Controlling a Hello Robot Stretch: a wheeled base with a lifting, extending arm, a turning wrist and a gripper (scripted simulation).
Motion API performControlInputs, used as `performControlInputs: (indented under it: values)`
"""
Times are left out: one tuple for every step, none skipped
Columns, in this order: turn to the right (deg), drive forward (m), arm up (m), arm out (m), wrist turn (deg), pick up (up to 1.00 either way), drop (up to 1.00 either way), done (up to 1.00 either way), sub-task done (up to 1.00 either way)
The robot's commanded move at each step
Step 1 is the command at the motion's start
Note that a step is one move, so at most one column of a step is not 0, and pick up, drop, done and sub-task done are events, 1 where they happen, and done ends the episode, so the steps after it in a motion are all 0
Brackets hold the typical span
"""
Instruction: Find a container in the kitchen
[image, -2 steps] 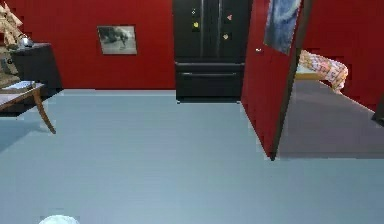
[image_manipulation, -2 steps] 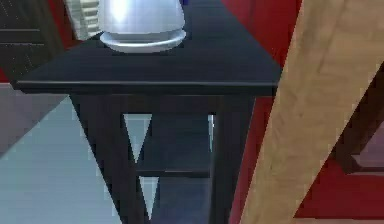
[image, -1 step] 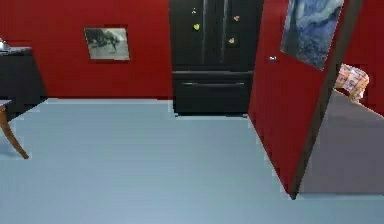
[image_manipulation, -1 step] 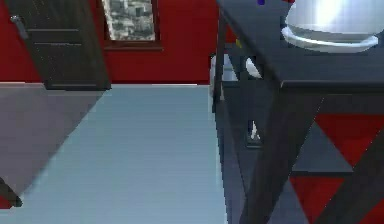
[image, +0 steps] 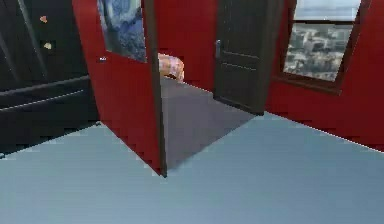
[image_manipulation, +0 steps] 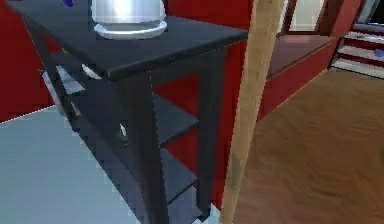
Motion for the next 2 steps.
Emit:
performControlInputs:
  values:
    - [36.0,0.00,0.00,0.00,0.0,0.00,0.00,0.00,0.00]
    - [0.0,0.65,0.00,0.00,0.0,0.00,0.00,0.00,0.00]
